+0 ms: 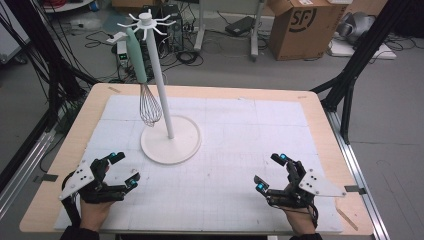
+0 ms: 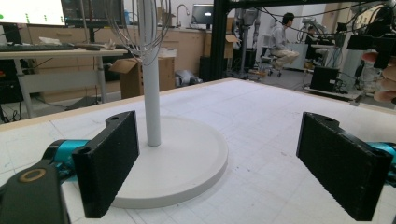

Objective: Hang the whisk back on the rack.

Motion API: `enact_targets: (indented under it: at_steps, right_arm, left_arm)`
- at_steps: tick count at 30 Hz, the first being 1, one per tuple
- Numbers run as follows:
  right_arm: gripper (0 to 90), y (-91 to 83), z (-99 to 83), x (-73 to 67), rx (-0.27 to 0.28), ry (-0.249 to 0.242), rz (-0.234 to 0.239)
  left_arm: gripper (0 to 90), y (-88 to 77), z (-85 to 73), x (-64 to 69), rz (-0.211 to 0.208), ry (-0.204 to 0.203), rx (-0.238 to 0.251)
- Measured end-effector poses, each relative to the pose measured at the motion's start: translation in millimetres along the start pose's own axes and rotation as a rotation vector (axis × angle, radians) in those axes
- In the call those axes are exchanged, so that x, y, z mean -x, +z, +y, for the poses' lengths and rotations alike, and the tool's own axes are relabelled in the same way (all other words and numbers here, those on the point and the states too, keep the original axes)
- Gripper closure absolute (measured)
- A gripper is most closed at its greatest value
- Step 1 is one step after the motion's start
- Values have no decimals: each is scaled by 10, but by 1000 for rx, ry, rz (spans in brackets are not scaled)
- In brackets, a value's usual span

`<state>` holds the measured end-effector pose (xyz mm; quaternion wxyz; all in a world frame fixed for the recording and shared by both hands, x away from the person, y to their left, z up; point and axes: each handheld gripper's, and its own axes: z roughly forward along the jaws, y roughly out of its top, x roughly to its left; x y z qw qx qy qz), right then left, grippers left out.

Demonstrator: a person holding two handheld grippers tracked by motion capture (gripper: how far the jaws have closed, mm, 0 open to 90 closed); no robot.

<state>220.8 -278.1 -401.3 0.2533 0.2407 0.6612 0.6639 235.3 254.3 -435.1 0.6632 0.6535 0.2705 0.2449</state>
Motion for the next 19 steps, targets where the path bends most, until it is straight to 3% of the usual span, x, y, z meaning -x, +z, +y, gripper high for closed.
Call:
enact_targets:
  at_steps: [19]
  right_arm:
    - [113,-61,10,-18,27,8,20]
  left_arm:
    - [126,-8,9,13,-12,8,10]
